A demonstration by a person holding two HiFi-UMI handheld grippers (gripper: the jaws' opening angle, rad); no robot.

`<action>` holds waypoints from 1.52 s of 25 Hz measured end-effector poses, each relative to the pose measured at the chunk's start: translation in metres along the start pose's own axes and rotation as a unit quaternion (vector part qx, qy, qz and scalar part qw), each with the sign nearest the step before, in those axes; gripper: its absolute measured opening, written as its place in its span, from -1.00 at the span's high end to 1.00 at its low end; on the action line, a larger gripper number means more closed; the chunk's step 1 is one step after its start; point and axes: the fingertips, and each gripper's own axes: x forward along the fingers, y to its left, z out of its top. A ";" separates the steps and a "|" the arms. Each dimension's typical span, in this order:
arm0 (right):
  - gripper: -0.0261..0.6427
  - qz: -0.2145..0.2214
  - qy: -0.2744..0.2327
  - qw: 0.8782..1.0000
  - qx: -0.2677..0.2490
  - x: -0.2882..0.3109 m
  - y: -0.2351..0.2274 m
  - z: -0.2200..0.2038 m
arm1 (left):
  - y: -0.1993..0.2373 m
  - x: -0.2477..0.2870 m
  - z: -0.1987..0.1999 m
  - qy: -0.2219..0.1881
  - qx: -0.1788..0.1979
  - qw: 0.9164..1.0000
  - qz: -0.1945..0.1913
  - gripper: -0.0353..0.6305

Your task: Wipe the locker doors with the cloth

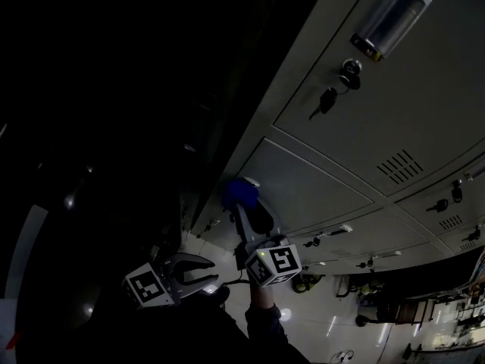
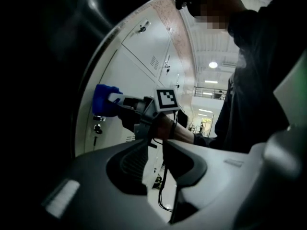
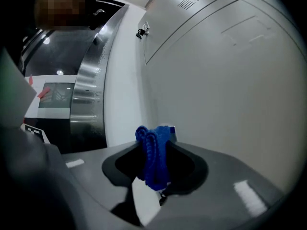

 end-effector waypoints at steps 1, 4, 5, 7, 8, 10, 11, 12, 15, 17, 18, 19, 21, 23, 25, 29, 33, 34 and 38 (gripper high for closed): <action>0.52 0.001 0.001 1.000 0.003 -0.030 -0.027 0.001 | -0.020 0.034 -0.001 0.001 -0.001 1.000 0.006 0.62; 0.52 0.002 0.008 1.000 0.011 -0.121 -0.110 0.005 | -0.081 0.138 -0.005 0.002 -0.005 1.000 0.022 0.62; 0.52 0.002 0.010 1.000 0.011 -0.137 -0.125 0.005 | -0.092 0.157 -0.006 0.002 -0.005 1.000 0.026 0.62; 0.52 0.001 0.011 1.000 0.011 -0.149 -0.138 0.006 | -0.099 0.169 -0.007 0.003 -0.006 0.999 0.031 0.62; 0.52 0.000 0.011 1.000 0.013 -0.151 -0.141 0.005 | -0.100 0.171 -0.007 0.004 -0.007 0.999 0.033 0.62; 0.52 0.001 0.011 1.000 0.015 -0.152 -0.141 0.004 | -0.100 0.171 -0.007 0.006 -0.009 0.999 0.035 0.62; 0.52 0.002 0.013 1.000 0.014 -0.146 -0.136 0.003 | -0.096 0.164 -0.007 0.008 -0.009 0.999 0.034 0.62; 0.52 0.002 0.015 1.000 0.011 -0.130 -0.122 0.000 | -0.084 0.146 -0.007 0.008 -0.009 0.999 0.032 0.62; 0.52 -0.005 0.022 1.000 0.004 -0.016 -0.030 -0.016 | -0.006 0.019 -0.002 0.004 -0.005 1.000 0.022 0.62; 0.52 -0.016 0.024 1.000 0.008 0.037 0.012 -0.025 | 0.031 -0.042 0.000 0.004 -0.005 1.000 0.016 0.62; 0.52 -0.022 0.024 0.999 0.011 0.041 0.014 -0.026 | 0.034 -0.048 0.000 0.005 -0.005 1.000 0.013 0.62; 0.52 -0.026 0.024 0.999 0.013 0.036 0.009 -0.025 | 0.032 -0.043 0.001 0.006 -0.005 1.000 0.010 0.62; 0.52 -0.033 0.022 0.999 0.013 0.016 -0.009 -0.021 | 0.020 -0.023 0.001 0.009 -0.005 1.000 0.005 0.62; 0.52 -0.037 0.020 0.999 0.018 -0.002 -0.023 -0.020 | 0.009 -0.006 0.002 0.012 -0.004 1.000 0.000 0.62; 0.52 -0.045 0.023 0.998 0.022 -0.018 -0.036 -0.021 | -0.001 0.009 0.002 0.015 -0.003 1.000 -0.005 0.62; 0.52 -0.063 0.022 0.998 0.019 -0.050 -0.063 -0.019 | -0.020 0.037 0.003 0.015 -0.003 1.000 -0.015 0.62; 0.52 -0.078 0.023 0.996 0.022 -0.079 -0.086 -0.018 | -0.036 0.061 0.003 0.017 -0.008 1.000 -0.023 0.62; 0.52 -0.083 0.023 0.996 0.022 -0.086 -0.092 -0.017 | -0.040 0.068 0.002 0.017 -0.008 0.999 -0.027 0.62; 0.52 -0.097 0.025 0.995 0.028 -0.109 -0.108 -0.016 | -0.055 0.093 0.002 0.021 -0.005 0.999 -0.041 0.62</action>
